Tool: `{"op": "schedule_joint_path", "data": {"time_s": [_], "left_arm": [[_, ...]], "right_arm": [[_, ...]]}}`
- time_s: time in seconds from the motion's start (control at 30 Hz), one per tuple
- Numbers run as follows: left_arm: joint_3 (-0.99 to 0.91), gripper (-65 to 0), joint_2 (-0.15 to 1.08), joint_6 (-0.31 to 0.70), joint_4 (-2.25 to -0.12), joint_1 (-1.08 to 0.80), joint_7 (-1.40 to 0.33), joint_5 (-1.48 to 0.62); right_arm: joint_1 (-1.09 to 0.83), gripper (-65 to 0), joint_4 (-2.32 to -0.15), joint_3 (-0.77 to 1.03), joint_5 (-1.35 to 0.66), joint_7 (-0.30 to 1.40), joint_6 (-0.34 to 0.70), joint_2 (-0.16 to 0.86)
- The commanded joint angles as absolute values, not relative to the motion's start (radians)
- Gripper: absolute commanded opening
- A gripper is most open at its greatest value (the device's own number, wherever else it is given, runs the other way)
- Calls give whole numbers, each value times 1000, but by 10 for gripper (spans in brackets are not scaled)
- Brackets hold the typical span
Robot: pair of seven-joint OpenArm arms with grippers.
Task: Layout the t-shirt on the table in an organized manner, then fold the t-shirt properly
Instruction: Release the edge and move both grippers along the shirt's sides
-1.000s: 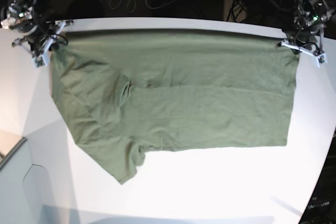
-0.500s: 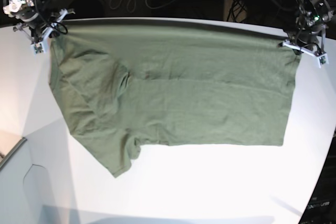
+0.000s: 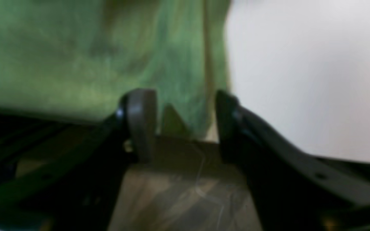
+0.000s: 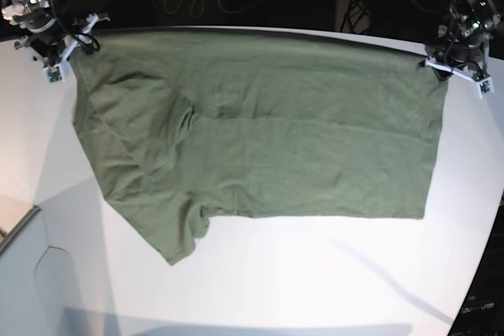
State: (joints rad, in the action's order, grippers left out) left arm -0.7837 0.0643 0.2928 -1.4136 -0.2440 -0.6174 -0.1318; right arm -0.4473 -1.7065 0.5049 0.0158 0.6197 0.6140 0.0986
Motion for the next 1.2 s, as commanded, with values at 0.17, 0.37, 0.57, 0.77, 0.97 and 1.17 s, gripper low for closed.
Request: {"op": "schedule_joint_path", "data": {"time_s": [0.17,0.37,0.57,0.77,0.97,1.17], "left_arm": [[-789,-349,70,288,-1534,-243,-598,-136],[-789,-348,58,282,-1633,-219,-598,-136],[-783,-340,64,282,-1610,-70,-599,-128],[-777,-268,85,288,-1491,85,-598,-125],[-705,-238,163,282,-1237,243,-575,-127],[-638,-226,236,278,-963,371,-441,-127]], "right_arm": [[-421,-315,-1883,556,4,602,608,71],[-266,-308,-1853,538,5,610,608,71],[-28,-267,-1615,437,5,610,608,125],[240,-264,-1260,420,7,602,604,171],[463,-265,-883,420,7,495,602,228],[529,-265,-639,418,8,302,601,260]]}}
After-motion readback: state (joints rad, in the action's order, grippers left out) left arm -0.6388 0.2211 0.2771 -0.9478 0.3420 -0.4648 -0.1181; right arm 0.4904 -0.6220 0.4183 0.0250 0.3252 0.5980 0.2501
